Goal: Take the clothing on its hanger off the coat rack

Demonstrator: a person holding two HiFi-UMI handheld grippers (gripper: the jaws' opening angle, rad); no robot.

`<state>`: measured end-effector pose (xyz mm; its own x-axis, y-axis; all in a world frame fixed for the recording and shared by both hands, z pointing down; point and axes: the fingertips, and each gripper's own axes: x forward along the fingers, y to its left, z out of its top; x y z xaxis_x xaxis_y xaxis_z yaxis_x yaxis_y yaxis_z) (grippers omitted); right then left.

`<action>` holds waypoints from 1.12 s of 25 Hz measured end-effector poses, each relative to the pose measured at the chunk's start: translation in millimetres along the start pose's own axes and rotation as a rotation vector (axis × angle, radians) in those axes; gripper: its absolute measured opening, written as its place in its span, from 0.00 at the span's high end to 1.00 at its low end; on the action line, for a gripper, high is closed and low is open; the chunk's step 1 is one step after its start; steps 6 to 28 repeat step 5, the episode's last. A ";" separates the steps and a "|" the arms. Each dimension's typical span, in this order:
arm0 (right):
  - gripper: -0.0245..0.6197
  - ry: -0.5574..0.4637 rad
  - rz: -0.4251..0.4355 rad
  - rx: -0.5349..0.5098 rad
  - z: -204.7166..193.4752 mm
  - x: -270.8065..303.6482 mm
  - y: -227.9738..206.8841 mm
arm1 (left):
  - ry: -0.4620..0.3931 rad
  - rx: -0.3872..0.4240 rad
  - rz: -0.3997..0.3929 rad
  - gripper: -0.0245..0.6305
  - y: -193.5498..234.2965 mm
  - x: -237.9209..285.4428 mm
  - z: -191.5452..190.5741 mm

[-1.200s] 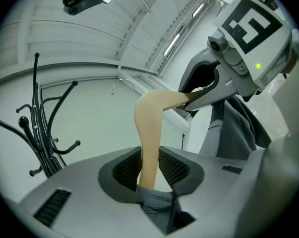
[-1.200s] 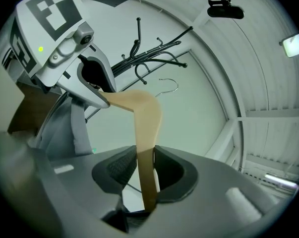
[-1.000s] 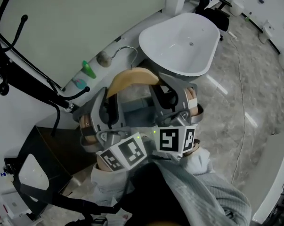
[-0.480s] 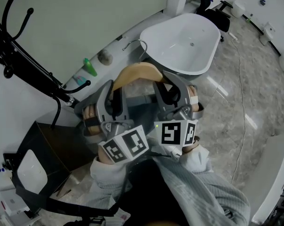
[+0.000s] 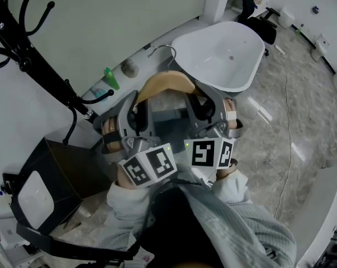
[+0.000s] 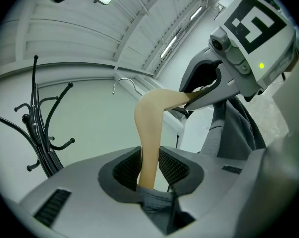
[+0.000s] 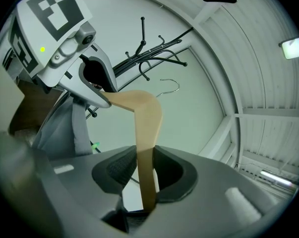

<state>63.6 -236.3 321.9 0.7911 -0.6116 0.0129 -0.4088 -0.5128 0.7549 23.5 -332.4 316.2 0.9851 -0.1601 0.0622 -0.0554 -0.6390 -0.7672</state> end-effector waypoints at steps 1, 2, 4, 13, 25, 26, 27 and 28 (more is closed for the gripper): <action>0.80 0.000 -0.001 -0.004 0.1 -0.3 0.1 | -0.001 -0.001 -0.003 0.80 -0.3 -0.4 -0.3; 0.80 0.000 -0.002 -0.009 0.4 -0.4 0.1 | -0.001 -0.002 -0.006 0.80 -0.4 -0.6 -0.6; 0.80 -0.001 -0.004 -0.017 1.4 -0.1 -0.1 | -0.003 -0.003 -0.010 0.80 -0.1 -0.9 -1.0; 0.80 -0.002 -0.005 -0.020 1.9 0.1 -0.3 | -0.003 -0.003 -0.011 0.80 0.2 -1.0 -1.2; 0.80 -0.002 -0.005 -0.020 1.9 0.1 -0.3 | -0.003 -0.003 -0.011 0.80 0.2 -1.0 -1.2; 0.80 -0.002 -0.005 -0.020 1.9 0.1 -0.3 | -0.003 -0.003 -0.011 0.80 0.2 -1.0 -1.2; 0.80 -0.002 -0.005 -0.020 1.9 0.1 -0.3 | -0.003 -0.003 -0.011 0.80 0.2 -1.0 -1.2; 0.80 -0.002 -0.005 -0.020 1.9 0.1 -0.3 | -0.003 -0.003 -0.011 0.80 0.2 -1.0 -1.2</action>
